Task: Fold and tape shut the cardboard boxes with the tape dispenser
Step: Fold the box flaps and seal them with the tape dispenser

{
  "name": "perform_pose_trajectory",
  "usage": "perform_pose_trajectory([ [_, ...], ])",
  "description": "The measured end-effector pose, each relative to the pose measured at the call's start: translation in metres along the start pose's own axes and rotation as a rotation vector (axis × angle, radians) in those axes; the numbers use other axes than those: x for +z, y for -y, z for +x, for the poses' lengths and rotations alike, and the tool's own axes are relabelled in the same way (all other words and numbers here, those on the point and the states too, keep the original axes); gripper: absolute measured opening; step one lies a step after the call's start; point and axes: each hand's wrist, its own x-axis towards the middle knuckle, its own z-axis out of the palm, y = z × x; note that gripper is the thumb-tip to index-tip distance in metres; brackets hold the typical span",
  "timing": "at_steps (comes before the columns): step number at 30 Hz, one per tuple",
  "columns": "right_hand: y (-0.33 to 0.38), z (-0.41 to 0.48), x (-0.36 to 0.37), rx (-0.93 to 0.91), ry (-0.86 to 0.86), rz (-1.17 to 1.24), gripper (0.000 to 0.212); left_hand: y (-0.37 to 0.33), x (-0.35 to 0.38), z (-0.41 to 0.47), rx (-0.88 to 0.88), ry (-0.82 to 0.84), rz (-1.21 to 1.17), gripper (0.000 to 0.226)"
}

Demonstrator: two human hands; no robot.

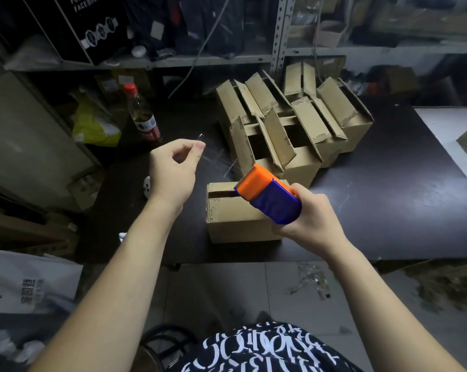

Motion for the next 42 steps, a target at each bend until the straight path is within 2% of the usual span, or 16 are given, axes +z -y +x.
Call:
perform_pose_trajectory([
  [4, -0.001, 0.001, -0.001, -0.06, -0.082, -0.037, 0.049, 0.006, -0.001, 0.003, -0.024, -0.021, -0.029, 0.009],
  [8, -0.004, 0.001, -0.001, -0.033, -0.105, -0.136, 0.074, 0.017, 0.003, -0.007, -0.15, -0.049, -0.065, 0.01],
  [14, -0.009, 0.007, -0.01, -0.022, -0.116, -0.221, 0.068, 0.046, 0.004, -0.021, -0.294, -0.049, -0.141, 0.01],
  [18, -0.01, 0.02, -0.012, 0.017, -0.017, -0.095, 0.07, 0.071, 0.005, -0.03, -0.256, 0.139, -0.18, 0.012],
  [21, -0.007, 0.027, -0.014, 0.005, -0.009, -0.079, 0.068, 0.086, 0.008, -0.039, -0.207, 0.332, -0.131, 0.036],
  [23, -0.008, 0.032, -0.016, -0.001, 0.017, -0.063, 0.068, 0.091, 0.009, -0.043, -0.179, 0.385, -0.038, 0.049],
  [26, -0.011, 0.039, -0.015, 0.012, 0.051, -0.064, 0.071, 0.097, 0.011, -0.043, -0.179, 0.366, 0.002, 0.052],
  [32, -0.015, 0.054, -0.008, 0.04, -0.006, -0.026, 0.065, 0.102, 0.015, -0.05, -0.206, 0.288, -0.024, 0.061],
  [38, -0.023, 0.068, 0.006, 0.047, 0.101, -0.034, 0.069, 0.106, 0.018, -0.058, -0.27, 0.224, -0.154, 0.068],
  [40, -0.026, 0.07, 0.007, 0.04, 0.114, -0.037, 0.069, 0.105, 0.016, -0.06, -0.337, 0.211, -0.275, 0.064],
  [42, -0.028, 0.071, 0.006, 0.035, 0.112, -0.031, 0.069, 0.096, 0.014, -0.06, -0.455, 0.18, -0.503, 0.044],
])
